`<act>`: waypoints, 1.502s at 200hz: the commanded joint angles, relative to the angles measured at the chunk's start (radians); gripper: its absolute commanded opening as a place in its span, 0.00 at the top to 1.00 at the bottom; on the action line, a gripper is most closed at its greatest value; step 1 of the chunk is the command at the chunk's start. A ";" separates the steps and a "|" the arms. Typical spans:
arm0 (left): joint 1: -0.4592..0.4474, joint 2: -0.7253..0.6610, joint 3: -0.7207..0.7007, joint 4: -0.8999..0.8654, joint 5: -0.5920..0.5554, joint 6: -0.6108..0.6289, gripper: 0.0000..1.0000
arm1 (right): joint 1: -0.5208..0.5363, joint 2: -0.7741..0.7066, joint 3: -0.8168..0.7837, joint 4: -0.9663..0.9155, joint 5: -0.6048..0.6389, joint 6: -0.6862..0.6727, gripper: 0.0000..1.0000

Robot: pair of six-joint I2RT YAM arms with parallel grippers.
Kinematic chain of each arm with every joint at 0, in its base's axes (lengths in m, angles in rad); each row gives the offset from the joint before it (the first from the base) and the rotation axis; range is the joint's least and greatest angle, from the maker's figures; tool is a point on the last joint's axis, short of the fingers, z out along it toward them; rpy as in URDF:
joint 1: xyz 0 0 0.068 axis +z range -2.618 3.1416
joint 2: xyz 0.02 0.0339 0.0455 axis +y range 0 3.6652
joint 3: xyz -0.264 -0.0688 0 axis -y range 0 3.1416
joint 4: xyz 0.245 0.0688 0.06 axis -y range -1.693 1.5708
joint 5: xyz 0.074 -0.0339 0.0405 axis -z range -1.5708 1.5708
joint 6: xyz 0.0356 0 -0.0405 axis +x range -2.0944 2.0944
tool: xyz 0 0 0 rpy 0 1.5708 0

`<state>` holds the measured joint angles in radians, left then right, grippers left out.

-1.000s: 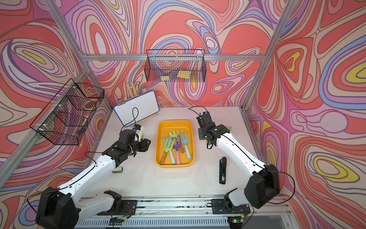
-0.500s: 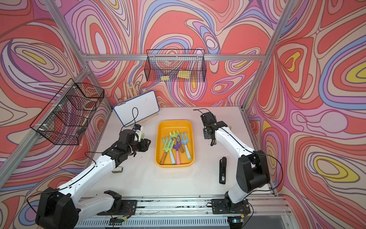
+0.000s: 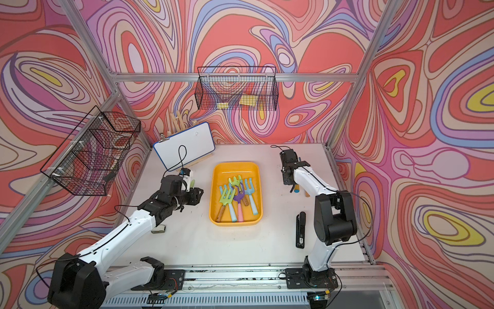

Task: Take the hand rake out of the storage box
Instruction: Place the rake at the center of the board, then adjust the rake at the center of the board.

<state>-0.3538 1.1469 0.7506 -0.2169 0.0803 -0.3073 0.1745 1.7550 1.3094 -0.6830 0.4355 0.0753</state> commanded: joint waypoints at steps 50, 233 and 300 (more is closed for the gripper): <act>-0.003 -0.034 -0.017 0.008 0.010 0.002 0.48 | -0.033 0.090 0.031 0.073 0.046 -0.052 0.72; -0.003 -0.041 -0.018 0.005 0.008 0.004 0.49 | -0.135 0.268 0.091 -0.027 -0.167 0.009 0.48; -0.002 -0.032 -0.016 0.005 0.011 0.004 0.49 | -0.154 0.299 0.102 -0.042 -0.241 0.026 0.62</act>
<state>-0.3538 1.1130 0.7429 -0.2173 0.0834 -0.3073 0.0208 2.0201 1.3956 -0.6968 0.2443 0.0837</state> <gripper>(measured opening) 0.515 0.400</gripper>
